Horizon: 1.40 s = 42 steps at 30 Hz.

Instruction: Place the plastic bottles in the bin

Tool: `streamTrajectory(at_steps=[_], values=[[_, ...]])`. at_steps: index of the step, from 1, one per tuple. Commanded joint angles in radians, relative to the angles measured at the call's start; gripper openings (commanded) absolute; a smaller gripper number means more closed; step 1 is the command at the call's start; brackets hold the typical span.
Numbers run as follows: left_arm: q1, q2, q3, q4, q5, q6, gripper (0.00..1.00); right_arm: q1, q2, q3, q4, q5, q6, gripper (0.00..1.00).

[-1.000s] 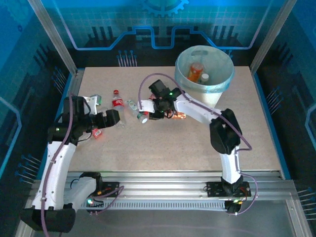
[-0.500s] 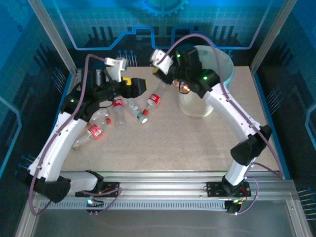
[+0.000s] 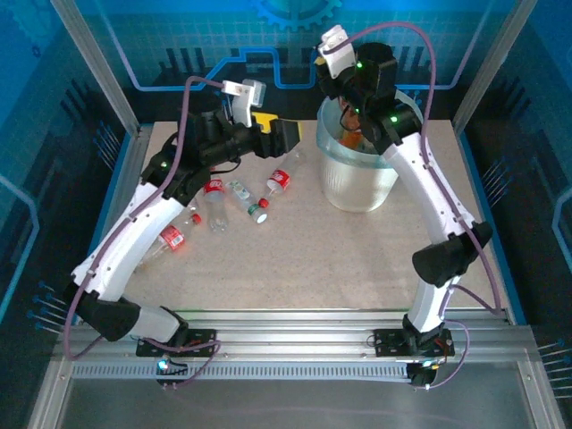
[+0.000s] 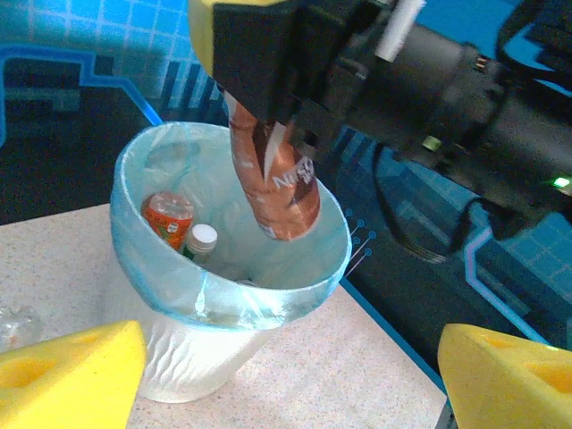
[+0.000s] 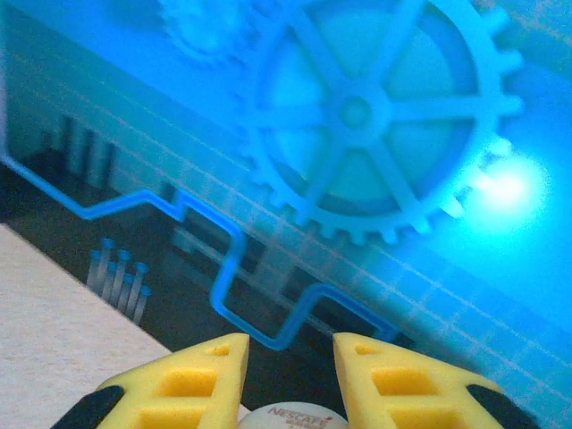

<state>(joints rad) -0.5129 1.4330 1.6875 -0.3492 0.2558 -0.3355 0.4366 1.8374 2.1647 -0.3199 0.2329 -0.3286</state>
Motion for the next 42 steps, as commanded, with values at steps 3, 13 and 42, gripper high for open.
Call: streamTrajectory(at_steps=[3, 13, 42], values=[[-0.032, 0.041, 0.033, 0.043, -0.013, -0.029, 0.86, -0.025, 0.087, 0.013, 0.052, 0.174, 0.015, 0.24], [-0.051, 0.048, 0.020, 0.026, -0.039, -0.037, 0.87, -0.053, 0.052, -0.105, 0.096, 0.250, 0.076, 0.49], [-0.053, -0.078, -0.128, -0.103, -0.248, -0.034, 0.89, -0.145, 0.357, 0.202, -0.497, 0.007, 0.353, 0.38]])
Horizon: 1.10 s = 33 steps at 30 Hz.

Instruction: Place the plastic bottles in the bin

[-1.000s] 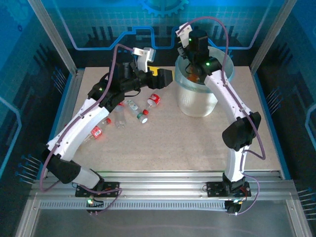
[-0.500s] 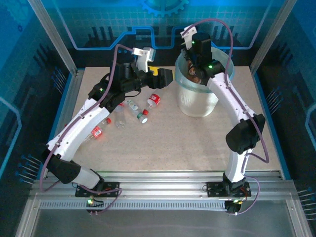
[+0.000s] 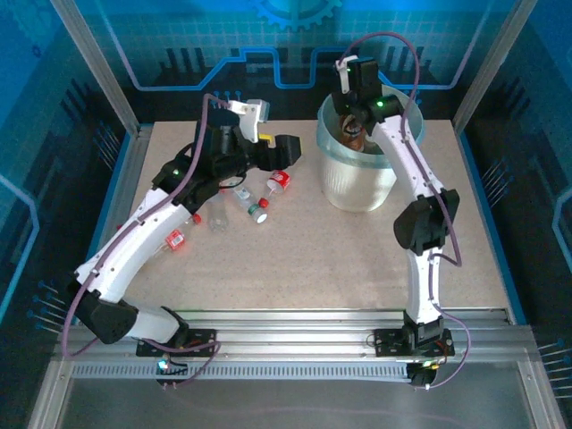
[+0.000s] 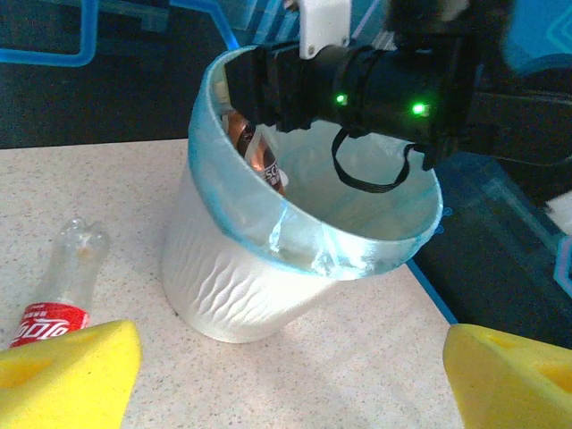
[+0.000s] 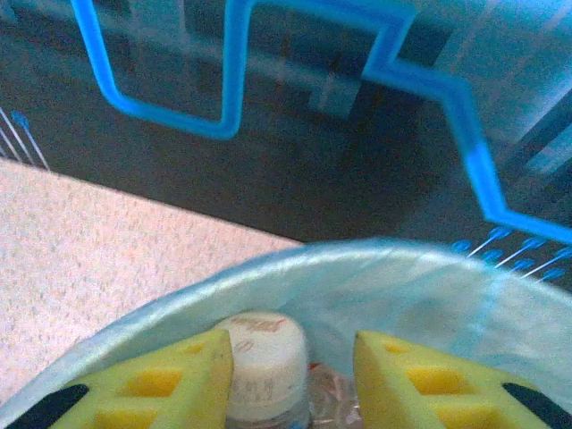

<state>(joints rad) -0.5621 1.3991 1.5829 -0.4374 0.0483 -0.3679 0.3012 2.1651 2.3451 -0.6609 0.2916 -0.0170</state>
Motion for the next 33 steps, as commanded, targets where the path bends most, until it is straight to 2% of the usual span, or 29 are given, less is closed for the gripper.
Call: streamTrajectory(at_steps=[1, 5, 9, 11, 15, 21, 25, 30, 33], values=[[-0.005, -0.049, -0.030, -0.016, -0.044, -0.001, 0.89, -0.012, 0.019, -0.011, -0.155, -0.050, 0.043, 0.36], [-0.004, -0.057, -0.043, -0.015, -0.050, 0.001, 0.89, -0.034, -0.041, -0.150, -0.108, -0.057, 0.054, 0.29], [-0.004, -0.055, -0.050, -0.009, -0.045, -0.006, 0.89, -0.051, -0.066, -0.175, -0.108, -0.082, 0.060, 0.29], [-0.004, -0.055, -0.049, -0.008, -0.045, -0.007, 0.89, -0.050, -0.079, -0.161, -0.110, -0.099, 0.061, 0.36], [-0.005, -0.066, -0.045, -0.017, -0.073, 0.000, 0.92, -0.033, -0.142, -0.150, -0.078, -0.114, 0.075, 0.57], [0.032, -0.120, -0.073, -0.112, -0.202, -0.015, 0.93, 0.017, -0.255, -0.162, -0.032, -0.095, 0.102, 0.66], [0.142, -0.193, -0.152, -0.206, -0.224, -0.066, 0.93, 0.071, -0.344, -0.238, 0.008, -0.040, 0.102, 0.71], [0.377, -0.289, -0.271, -0.329, -0.214, -0.064, 0.94, 0.166, -0.467, -0.391, 0.098, -0.025, 0.091, 0.72], [0.513, -0.289, -0.312, -0.393, -0.173, -0.019, 0.95, 0.242, -0.487, -0.427, 0.116, -0.083, 0.087, 0.72]])
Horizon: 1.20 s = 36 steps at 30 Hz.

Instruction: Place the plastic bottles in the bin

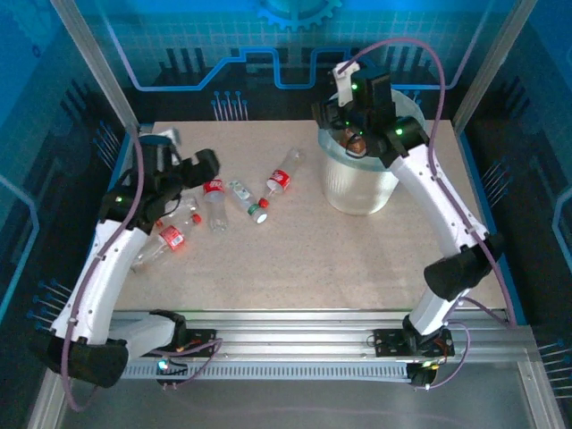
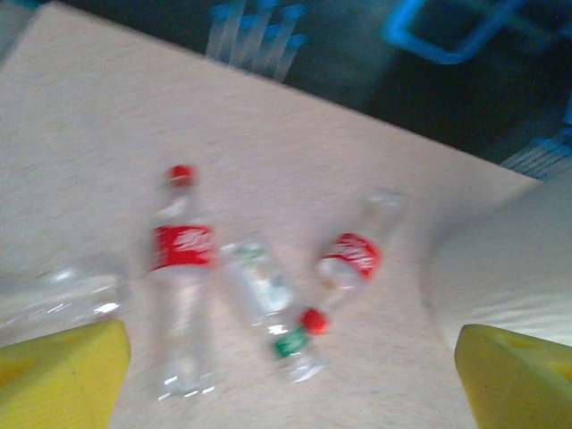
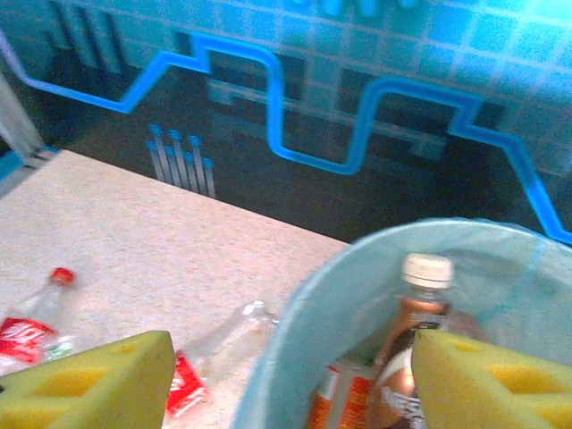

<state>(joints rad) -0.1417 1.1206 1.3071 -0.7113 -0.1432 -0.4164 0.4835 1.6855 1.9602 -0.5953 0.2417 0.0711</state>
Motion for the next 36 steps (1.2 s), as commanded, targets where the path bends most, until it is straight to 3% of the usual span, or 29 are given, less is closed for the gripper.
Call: streamTrajectory(at_steps=[1, 5, 8, 10, 15, 22, 28, 36], values=[[0.126, 0.001, -0.041, -0.146, 0.019, 0.044, 0.95, 0.094, -0.001, -0.041, 0.043, -0.056, -0.003, 0.72], [0.203, 0.067, -0.077, -0.177, 0.097, 0.098, 0.94, 0.193, 0.044, -0.037, 0.005, -0.096, -0.025, 0.71], [0.197, 0.154, -0.089, -0.156, 0.238, 0.073, 0.90, 0.221, 0.070, -0.059, -0.008, -0.109, -0.022, 0.71], [0.159, 0.215, -0.112, -0.113, 0.272, 0.052, 0.89, 0.220, 0.071, -0.090, -0.005, -0.127, -0.008, 0.70], [0.072, 0.394, -0.100, -0.064, 0.227, 0.041, 0.90, 0.220, 0.043, -0.153, 0.002, -0.164, -0.003, 0.70], [0.060, 0.547, -0.064, -0.037, 0.113, 0.029, 0.90, 0.221, -0.033, -0.260, -0.002, -0.168, -0.016, 0.70], [0.060, 0.644, -0.055, -0.002, 0.132, 0.020, 0.89, 0.217, -0.070, -0.313, 0.002, -0.168, -0.020, 0.70], [0.060, 0.713, -0.036, 0.021, 0.149, 0.029, 0.77, 0.209, -0.078, -0.313, -0.009, -0.160, -0.030, 0.70]])
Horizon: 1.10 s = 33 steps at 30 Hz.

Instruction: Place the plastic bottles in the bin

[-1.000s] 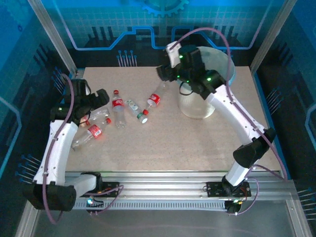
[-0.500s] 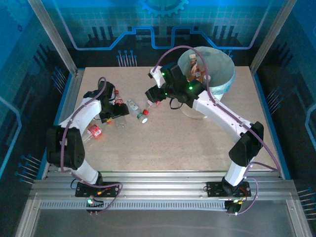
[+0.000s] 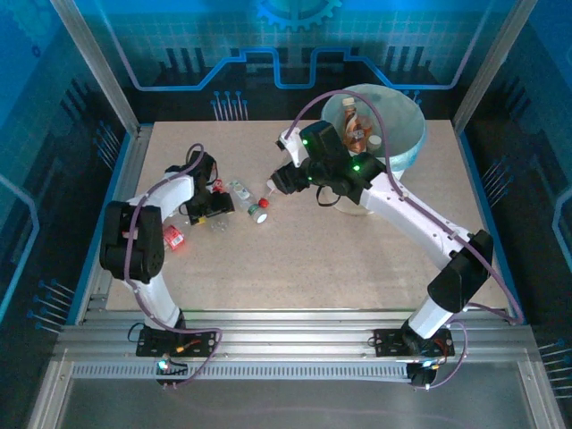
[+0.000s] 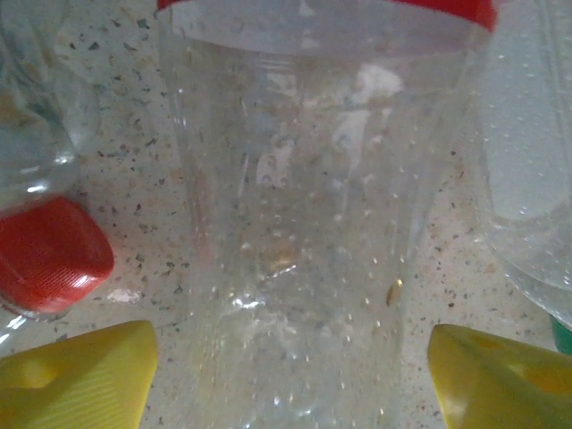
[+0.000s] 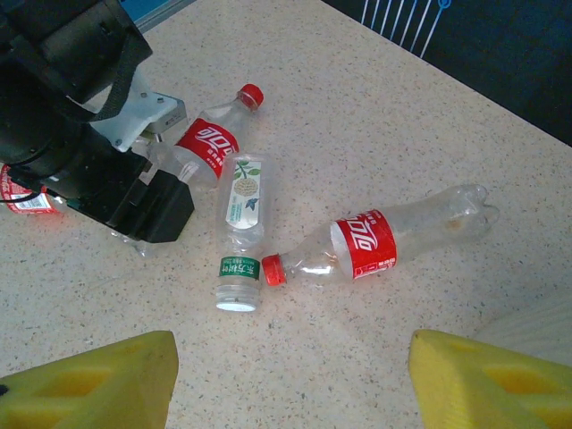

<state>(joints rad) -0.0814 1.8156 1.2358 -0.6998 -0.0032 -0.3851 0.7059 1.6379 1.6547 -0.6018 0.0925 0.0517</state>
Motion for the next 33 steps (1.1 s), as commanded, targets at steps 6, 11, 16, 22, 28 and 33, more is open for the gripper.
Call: streamTrajectory(at_steps=[6, 11, 16, 22, 28, 33], values=[[0.000, 0.010, 0.034, 0.014, 0.028, 0.003, 0.64, -0.014, -0.033, -0.009, -0.010, -0.010, -0.015, 0.70], [0.003, -0.065, 0.013, 0.022, 0.014, 0.006, 0.56, -0.016, -0.045, -0.007, -0.010, -0.004, -0.018, 0.70], [0.005, -0.178, 0.003, 0.011, -0.006, 0.014, 0.51, -0.017, -0.062, -0.011, -0.003, 0.003, -0.021, 0.70], [-0.020, -0.394, -0.016, 0.043, -0.042, 0.050, 0.48, -0.017, -0.103, -0.019, 0.019, -0.023, -0.007, 0.69], [-0.212, -0.713, -0.116, 0.276, -0.065, 0.257, 0.48, -0.034, -0.187, -0.021, 0.115, -0.203, 0.017, 0.70], [-0.348, -0.875, -0.201, 0.413, -0.019, 0.368, 0.49, -0.062, -0.241, -0.010, 0.230, -0.404, 0.093, 0.71]])
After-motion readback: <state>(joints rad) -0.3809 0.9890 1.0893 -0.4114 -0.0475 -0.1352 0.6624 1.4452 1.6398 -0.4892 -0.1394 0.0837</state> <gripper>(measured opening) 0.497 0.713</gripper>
